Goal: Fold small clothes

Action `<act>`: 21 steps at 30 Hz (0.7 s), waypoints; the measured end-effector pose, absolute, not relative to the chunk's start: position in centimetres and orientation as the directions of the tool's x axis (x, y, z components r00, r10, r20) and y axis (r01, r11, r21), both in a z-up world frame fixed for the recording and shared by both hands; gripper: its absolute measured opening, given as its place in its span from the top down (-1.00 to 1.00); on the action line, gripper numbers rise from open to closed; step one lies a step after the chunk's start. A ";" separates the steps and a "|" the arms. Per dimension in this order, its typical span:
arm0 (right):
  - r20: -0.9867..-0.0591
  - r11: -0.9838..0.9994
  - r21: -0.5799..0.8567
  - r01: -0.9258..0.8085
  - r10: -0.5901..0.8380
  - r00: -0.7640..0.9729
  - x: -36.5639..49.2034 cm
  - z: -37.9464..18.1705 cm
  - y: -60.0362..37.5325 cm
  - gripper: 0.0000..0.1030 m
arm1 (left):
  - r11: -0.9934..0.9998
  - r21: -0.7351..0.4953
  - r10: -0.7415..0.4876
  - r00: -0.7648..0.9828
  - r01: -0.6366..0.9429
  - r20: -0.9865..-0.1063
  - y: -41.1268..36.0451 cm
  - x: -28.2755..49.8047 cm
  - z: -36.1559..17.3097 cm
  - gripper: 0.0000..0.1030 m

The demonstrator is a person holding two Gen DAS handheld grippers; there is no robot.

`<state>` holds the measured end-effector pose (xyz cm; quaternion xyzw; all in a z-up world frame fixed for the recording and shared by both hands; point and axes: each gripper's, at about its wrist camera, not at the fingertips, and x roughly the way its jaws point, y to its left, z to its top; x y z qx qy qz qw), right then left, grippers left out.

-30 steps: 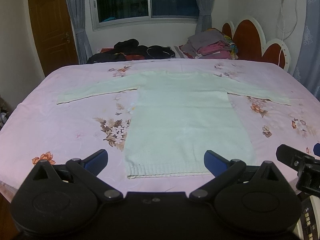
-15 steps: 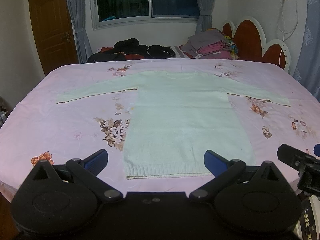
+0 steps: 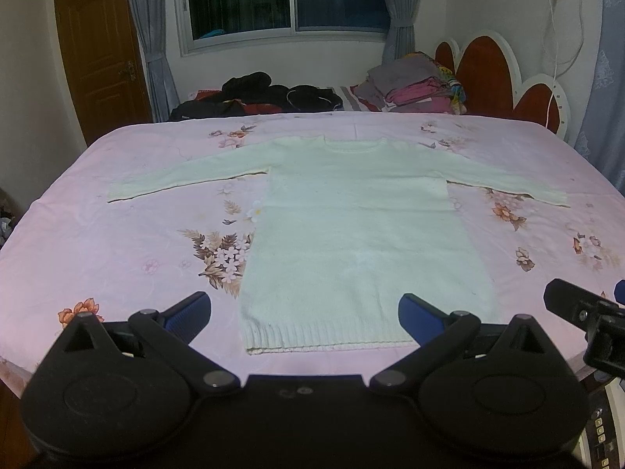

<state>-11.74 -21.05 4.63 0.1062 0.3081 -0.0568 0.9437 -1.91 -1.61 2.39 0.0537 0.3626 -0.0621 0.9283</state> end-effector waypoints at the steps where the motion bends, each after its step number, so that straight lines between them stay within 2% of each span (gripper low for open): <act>1: -0.593 0.971 0.166 0.172 -0.041 0.804 -11.7 4.6 -21.0 -1.00 | 0.986 0.056 -0.076 0.729 0.154 -0.680 -1.6 -1.9 2.4 -0.99; 21: -0.602 0.971 0.153 0.185 -0.057 0.797 -9.1 3.1 -21.8 -1.00 | 0.987 0.058 -0.069 0.710 0.152 -0.701 -1.6 1.4 1.5 -0.99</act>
